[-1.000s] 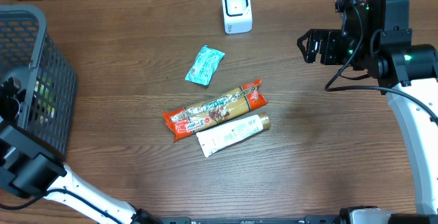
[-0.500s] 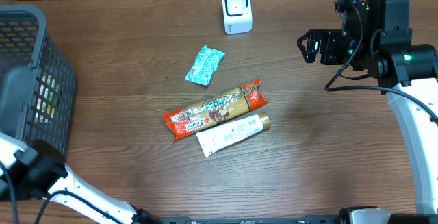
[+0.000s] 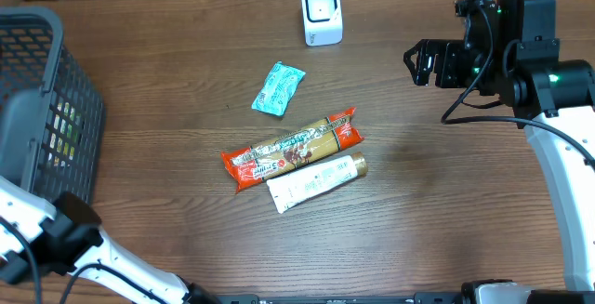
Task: Scan the item barcode
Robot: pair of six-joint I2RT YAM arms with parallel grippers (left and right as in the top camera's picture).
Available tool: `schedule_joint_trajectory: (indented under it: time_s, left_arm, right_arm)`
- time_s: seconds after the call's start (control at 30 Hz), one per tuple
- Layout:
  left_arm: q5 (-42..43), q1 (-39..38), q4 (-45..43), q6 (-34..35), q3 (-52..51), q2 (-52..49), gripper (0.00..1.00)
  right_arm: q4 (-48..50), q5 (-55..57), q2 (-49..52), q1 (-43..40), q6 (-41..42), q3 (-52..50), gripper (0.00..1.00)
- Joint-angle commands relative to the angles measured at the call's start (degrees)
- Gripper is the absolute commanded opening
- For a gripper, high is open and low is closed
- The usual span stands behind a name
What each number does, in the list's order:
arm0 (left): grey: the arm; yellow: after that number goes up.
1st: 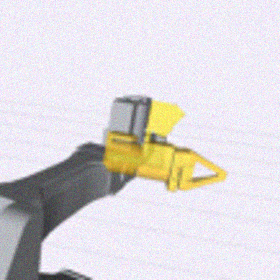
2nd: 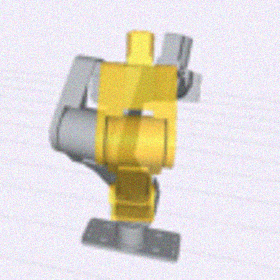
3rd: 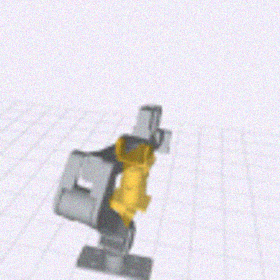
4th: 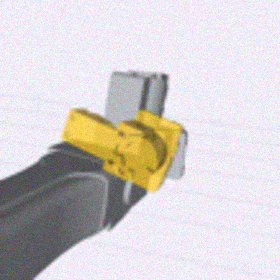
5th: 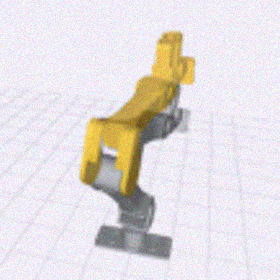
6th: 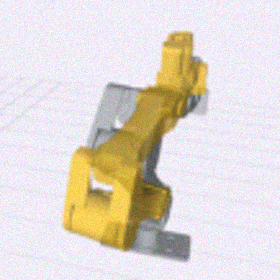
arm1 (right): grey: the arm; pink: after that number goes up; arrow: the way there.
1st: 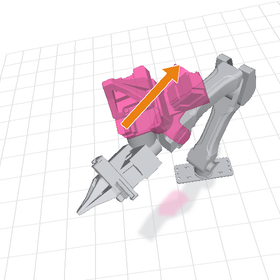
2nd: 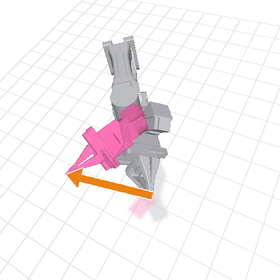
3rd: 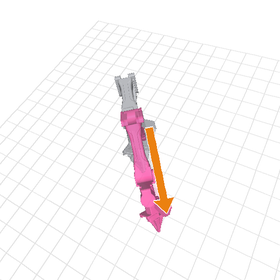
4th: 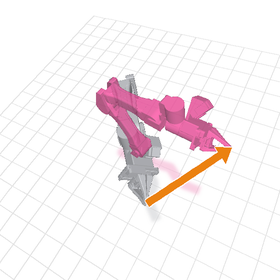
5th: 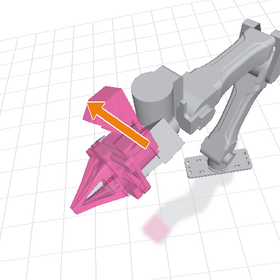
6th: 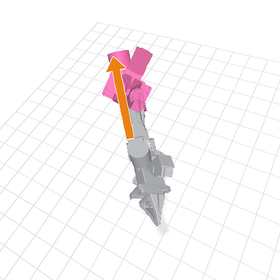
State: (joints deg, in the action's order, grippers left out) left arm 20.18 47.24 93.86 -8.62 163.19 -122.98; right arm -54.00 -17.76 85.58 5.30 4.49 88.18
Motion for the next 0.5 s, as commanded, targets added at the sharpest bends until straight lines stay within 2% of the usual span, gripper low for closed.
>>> schedule_joint_trajectory:
  time_s: [0.0,0.23,0.47]
  left_arm:
    - [-2.2,2.5,0.0,2.6,-5.6,-4.7,0.99]
    - [-3.9,6.4,-3.9,2.8,-14.2,-6.9,0.99]
    - [-0.9,4.0,-14.4,-11.1,-29.6,-7.0,0.98]
  right_arm:
    - [0.3,0.1,-0.3,0.2,0.1,1.1,1.00]
    - [0.2,0.1,-0.3,0.2,0.1,1.1,1.00]
    - [0.6,0.1,-0.2,0.2,0.1,1.1,1.00]
